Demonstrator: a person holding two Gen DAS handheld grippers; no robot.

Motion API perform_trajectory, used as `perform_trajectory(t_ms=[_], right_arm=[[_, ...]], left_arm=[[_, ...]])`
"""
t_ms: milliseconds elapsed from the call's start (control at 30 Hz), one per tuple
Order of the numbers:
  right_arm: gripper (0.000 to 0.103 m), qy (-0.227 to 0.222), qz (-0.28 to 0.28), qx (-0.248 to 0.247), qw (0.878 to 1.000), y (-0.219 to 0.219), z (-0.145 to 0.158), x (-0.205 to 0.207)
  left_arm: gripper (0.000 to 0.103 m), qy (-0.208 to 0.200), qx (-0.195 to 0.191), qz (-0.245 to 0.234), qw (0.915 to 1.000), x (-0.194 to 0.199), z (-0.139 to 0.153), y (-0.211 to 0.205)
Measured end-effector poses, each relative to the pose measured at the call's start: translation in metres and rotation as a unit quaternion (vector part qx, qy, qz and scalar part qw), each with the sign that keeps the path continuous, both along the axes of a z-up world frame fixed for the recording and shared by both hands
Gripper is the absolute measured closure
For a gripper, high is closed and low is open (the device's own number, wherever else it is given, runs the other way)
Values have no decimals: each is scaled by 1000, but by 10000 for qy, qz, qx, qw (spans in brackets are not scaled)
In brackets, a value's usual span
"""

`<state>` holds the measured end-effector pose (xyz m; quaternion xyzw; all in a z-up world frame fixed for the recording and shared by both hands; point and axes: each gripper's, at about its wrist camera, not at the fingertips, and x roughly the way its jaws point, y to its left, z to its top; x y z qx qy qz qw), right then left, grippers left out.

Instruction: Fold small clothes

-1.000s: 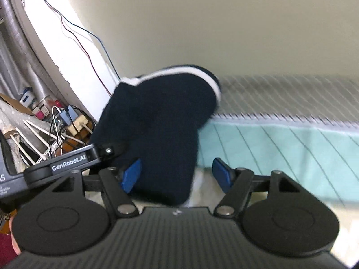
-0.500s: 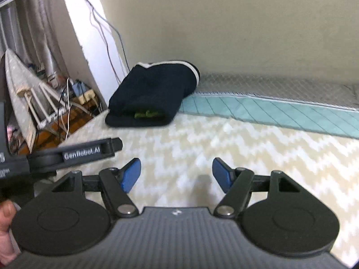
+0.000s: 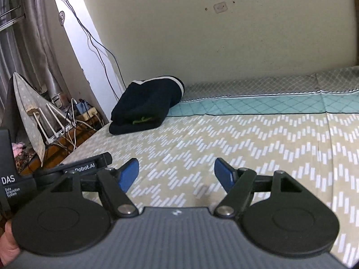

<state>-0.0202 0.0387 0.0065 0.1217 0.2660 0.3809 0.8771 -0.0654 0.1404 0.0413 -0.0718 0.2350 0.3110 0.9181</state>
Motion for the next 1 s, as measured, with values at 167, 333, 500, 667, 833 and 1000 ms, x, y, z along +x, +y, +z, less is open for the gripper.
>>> perform_trajectory(t_ms=[167,333,500,667,833,1000], right_arm=[[24,-21,24,-8,10000,3,-1,0],[18,-95,38,-4,9999,4,-1,-2],[16,-116,16,-41,9999,5,0,-3],[12,-168,50,-97,9998,7,0,-3],[0,-465,67,-296,9985,14,3,-10],[0,-455,77,-344,9983,16,2,-7]], left_arm=[[3,41,9,-32,10000,1,-1,1],[0,92,90,-83,9999,3,-2,-2],[0,91,131,-103,9998,3,-1,-3],[0,81,109,-37,9999,3,-1,-2],[0,40,65,12,10000,1,0,0],[0,-53,15,15,10000,-1,0,3]])
